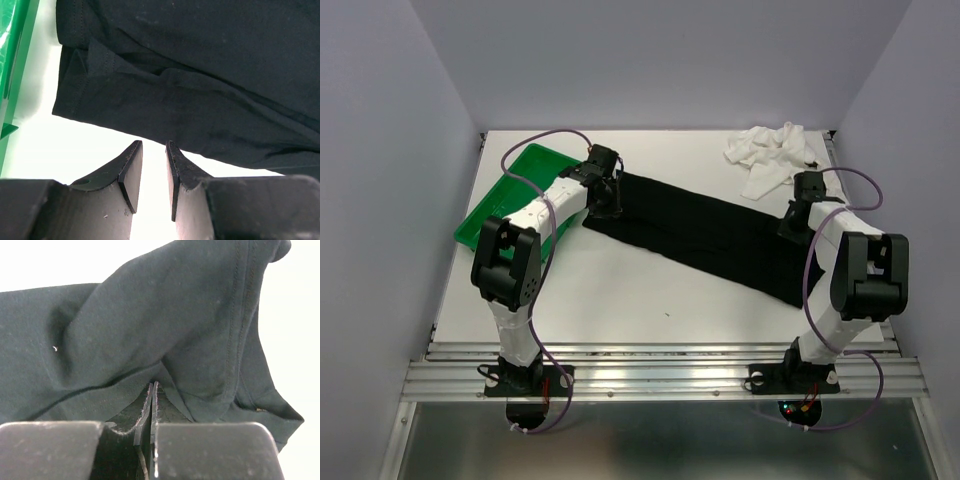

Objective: Roll the t-shirts
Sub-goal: Fold the T-shirt at the center of the board.

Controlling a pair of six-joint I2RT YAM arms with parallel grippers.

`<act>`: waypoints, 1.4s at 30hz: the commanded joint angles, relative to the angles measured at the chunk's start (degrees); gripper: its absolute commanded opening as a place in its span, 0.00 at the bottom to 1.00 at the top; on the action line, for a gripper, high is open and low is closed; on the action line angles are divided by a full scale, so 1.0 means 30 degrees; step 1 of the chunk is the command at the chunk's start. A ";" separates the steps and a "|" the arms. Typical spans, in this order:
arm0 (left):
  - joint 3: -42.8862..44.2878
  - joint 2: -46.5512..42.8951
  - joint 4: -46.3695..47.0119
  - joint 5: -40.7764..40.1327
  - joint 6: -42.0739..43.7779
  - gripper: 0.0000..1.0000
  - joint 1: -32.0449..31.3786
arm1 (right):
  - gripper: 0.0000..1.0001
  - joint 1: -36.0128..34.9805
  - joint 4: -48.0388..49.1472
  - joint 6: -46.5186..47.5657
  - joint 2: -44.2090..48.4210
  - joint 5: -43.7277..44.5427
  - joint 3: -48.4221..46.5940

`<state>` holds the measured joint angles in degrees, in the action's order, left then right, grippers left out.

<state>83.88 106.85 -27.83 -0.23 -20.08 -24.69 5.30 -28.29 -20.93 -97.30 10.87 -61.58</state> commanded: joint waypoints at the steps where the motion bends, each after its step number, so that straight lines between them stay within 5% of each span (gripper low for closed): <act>1: -0.0068 -0.0928 0.0196 -0.0011 0.0334 0.36 -0.0062 | 0.07 0.0167 0.0701 0.0267 0.0968 0.0445 0.0137; 2: -0.0068 -0.0899 0.0196 0.0540 0.0363 0.36 -0.0062 | 0.22 0.0167 0.0701 0.0267 0.0822 0.0680 0.0137; 5: -0.0126 -0.0899 0.0196 0.0575 0.0364 0.36 -0.0062 | 0.40 0.0167 0.0730 0.0209 0.0120 0.0449 0.0049; 13: -0.0361 -0.1133 0.0167 0.0458 0.0393 0.36 -0.0062 | 0.43 0.0167 0.1199 0.0179 -0.0732 0.0331 0.0195; 25: -0.0537 -0.1192 0.0225 0.0487 0.0334 0.36 -0.0091 | 0.01 0.0167 0.1170 0.0267 0.0790 0.0536 0.0665; 42: -0.0830 -0.1426 0.0342 0.0516 0.0217 0.36 -0.0062 | 0.01 0.0167 -0.0266 0.0267 0.3340 0.0244 -0.0946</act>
<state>82.00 106.08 -27.53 1.10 -19.79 -24.71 5.30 -28.84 -20.71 -89.14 11.33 -61.10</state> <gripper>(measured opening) 0.363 0.022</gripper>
